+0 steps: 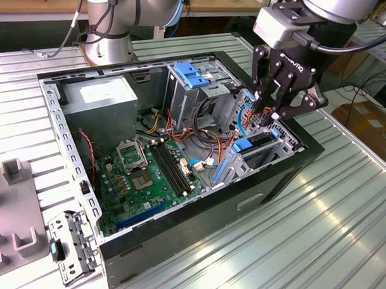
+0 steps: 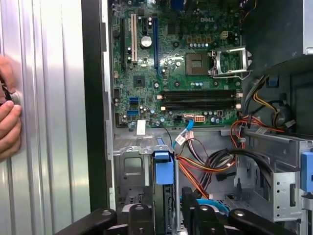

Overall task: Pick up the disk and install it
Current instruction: 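Insert the disk into the insertion slot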

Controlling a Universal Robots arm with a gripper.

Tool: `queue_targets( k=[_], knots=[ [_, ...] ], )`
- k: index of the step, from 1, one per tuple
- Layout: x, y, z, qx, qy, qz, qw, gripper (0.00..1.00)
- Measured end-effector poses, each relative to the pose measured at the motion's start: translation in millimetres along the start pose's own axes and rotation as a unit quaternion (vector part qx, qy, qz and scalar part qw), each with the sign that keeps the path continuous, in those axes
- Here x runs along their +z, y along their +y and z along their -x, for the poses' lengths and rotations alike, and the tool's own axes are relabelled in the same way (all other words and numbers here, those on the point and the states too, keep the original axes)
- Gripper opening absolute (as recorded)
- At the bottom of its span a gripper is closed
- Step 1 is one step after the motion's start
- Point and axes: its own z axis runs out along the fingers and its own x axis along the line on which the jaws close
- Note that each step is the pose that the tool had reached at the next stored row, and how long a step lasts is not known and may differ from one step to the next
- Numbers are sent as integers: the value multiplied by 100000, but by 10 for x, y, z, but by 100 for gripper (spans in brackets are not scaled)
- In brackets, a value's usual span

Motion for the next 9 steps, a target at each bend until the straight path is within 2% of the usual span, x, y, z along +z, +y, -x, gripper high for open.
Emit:
queue_targets(
  k=[2,4,9],
  knots=[
    [46,1,-3,-3,-6,-3,100000,25],
    [125,2,-11,3,-7,-1,100000,11],
    [249,4,-25,0,-3,-2,100000,11]
  ],
)
